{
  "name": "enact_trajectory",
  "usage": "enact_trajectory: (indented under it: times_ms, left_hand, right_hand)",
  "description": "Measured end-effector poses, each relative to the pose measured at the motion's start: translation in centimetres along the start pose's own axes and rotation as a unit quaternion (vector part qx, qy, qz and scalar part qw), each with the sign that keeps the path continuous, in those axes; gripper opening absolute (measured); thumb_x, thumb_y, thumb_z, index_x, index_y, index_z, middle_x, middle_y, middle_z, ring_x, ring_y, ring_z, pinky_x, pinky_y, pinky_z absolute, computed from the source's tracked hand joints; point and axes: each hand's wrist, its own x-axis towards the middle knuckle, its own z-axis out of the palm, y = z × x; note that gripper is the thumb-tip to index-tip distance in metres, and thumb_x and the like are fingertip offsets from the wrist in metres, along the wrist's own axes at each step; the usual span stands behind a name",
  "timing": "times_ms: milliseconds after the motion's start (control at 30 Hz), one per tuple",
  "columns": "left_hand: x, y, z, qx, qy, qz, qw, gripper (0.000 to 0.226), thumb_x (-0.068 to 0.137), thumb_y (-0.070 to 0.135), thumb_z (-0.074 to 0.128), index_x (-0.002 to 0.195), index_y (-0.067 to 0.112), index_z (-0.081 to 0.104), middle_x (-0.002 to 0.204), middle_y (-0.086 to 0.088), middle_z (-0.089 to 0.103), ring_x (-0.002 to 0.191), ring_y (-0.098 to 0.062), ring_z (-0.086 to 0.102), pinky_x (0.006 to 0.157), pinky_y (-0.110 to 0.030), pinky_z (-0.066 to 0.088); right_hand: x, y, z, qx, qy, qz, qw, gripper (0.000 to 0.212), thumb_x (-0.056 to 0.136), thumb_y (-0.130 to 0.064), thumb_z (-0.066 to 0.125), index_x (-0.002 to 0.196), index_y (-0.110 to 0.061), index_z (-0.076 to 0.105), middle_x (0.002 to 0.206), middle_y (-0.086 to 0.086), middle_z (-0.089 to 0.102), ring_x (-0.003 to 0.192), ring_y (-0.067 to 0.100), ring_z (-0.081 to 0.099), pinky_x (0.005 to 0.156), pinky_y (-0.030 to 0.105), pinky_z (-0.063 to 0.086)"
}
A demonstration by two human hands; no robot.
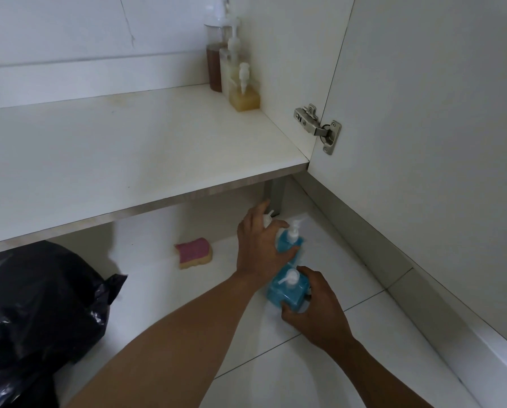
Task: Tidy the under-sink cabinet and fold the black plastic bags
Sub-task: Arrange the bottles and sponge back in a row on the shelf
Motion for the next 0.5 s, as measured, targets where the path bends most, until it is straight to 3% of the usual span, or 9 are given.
enact_trajectory:
  times_ms: [100, 200, 267, 367, 500]
  left_hand:
    - [0.8, 0.7, 0.4, 0.054, -0.048, -0.015, 0.997, 0.045, 0.076, 0.057, 0.077, 0.105, 0.023, 0.075, 0.161, -0.007, 0.021, 0.148, -0.030, 0.014, 0.115, -0.065, 0.020]
    - [1.5, 1.5, 0.5, 0.106, -0.119, -0.058, 0.985, 0.046, 0.082, 0.063, 0.069, 0.107, 0.024, 0.076, 0.167, -0.001, 0.000, 0.152, -0.030, -0.006, 0.118, -0.067, 0.002]
    - [1.6, 1.7, 0.6, 0.104, -0.132, -0.083, 0.982, 0.046, 0.083, 0.064, 0.067, 0.108, 0.026, 0.076, 0.167, 0.001, -0.001, 0.153, -0.030, -0.010, 0.118, -0.066, -0.001]
    - [1.5, 1.9, 0.5, 0.069, -0.126, -0.103, 0.984, 0.043, 0.083, 0.061, 0.068, 0.106, 0.026, 0.077, 0.167, 0.000, 0.003, 0.153, -0.031, -0.009, 0.119, -0.064, -0.006]
    - [0.9, 2.3, 0.2, 0.035, -0.095, -0.035, 0.994, 0.038, 0.084, 0.058, 0.070, 0.102, 0.025, 0.078, 0.164, -0.001, 0.016, 0.152, -0.030, 0.005, 0.118, -0.062, 0.005]
  right_hand:
    - [-0.1, -0.3, -0.1, -0.003, 0.002, -0.015, 1.000, 0.052, 0.067, -0.013, 0.088, 0.092, -0.034, 0.048, 0.079, -0.017, 0.054, 0.075, 0.014, 0.061, 0.078, 0.017, 0.050]
    - [0.0, -0.5, -0.5, 0.003, -0.004, -0.024, 1.000, 0.042, 0.068, -0.008, 0.086, 0.093, -0.022, 0.057, 0.075, -0.008, 0.058, 0.084, 0.027, 0.060, 0.080, 0.023, 0.050]
    - [-0.1, -0.3, -0.7, 0.005, -0.007, -0.024, 1.000, 0.042, 0.069, -0.011, 0.087, 0.100, -0.024, 0.060, 0.082, -0.009, 0.060, 0.076, 0.018, 0.061, 0.080, 0.021, 0.051]
    - [-0.3, 0.8, -0.5, 0.008, 0.013, -0.022, 1.000, 0.057, 0.065, -0.031, 0.086, 0.103, -0.049, 0.047, 0.100, -0.022, 0.056, 0.092, 0.006, 0.060, 0.082, 0.018, 0.052]
    - [-1.1, 1.6, -1.0, 0.009, 0.040, 0.007, 0.999, 0.069, 0.061, -0.048, 0.080, 0.118, -0.052, 0.042, 0.113, -0.024, 0.053, 0.105, 0.002, 0.056, 0.083, 0.016, 0.051]
